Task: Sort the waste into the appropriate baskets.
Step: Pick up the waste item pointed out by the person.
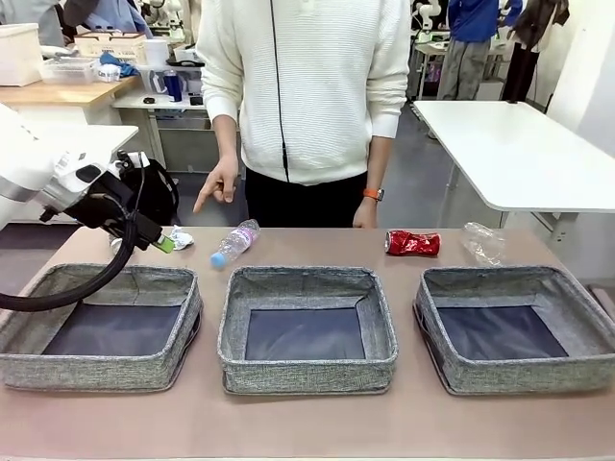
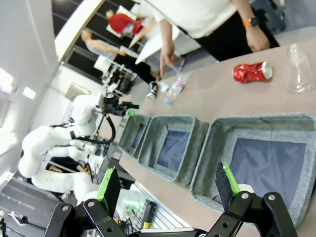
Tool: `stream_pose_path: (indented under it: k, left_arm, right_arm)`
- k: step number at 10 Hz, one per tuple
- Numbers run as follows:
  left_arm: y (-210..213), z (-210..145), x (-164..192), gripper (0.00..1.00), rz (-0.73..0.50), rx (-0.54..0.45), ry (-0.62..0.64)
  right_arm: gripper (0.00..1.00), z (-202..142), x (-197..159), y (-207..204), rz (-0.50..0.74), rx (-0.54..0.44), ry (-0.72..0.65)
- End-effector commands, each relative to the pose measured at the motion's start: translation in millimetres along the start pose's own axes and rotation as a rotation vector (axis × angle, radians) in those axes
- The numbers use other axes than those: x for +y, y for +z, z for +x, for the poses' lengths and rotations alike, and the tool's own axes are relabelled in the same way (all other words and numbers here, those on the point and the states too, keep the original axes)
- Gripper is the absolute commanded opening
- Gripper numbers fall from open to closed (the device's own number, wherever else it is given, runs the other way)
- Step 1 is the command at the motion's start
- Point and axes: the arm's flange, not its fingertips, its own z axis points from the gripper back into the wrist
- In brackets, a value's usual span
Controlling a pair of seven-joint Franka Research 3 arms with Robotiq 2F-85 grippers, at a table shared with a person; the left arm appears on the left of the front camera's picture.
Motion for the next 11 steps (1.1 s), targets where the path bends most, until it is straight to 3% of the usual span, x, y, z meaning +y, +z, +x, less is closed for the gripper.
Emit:
stream_pose_path:
  k: [1, 2, 3, 6, 11]
  left_arm:
    - [-1.1, 0.8, -1.4, 1.00, 0.003, -0.005, 0.001]
    - [11.4, 27.8, 5.9, 1.00, 0.140, -0.017, 0.039]
    - [13.9, 55.2, 8.8, 1.00, 0.189, 0.009, 0.046]
    - [-22.6, 117.9, 30.3, 1.00, 0.239, 0.152, 0.076]
    - [-96.6, 133.4, 85.3, 1.00, 0.347, 0.212, 0.223]
  right_arm:
    - [1.00, 3.7, 0.2, -0.5, 0.017, -0.016, 0.025]
    - [1.00, 3.7, 0.2, -0.5, 0.017, -0.016, 0.025]
    - [1.00, 3.7, 0.2, -0.5, 0.017, -0.016, 0.025]
    - [1.00, 3.7, 0.2, -0.5, 0.017, -0.016, 0.025]
    - [1.00, 3.7, 0.2, -0.5, 0.017, -0.016, 0.025]
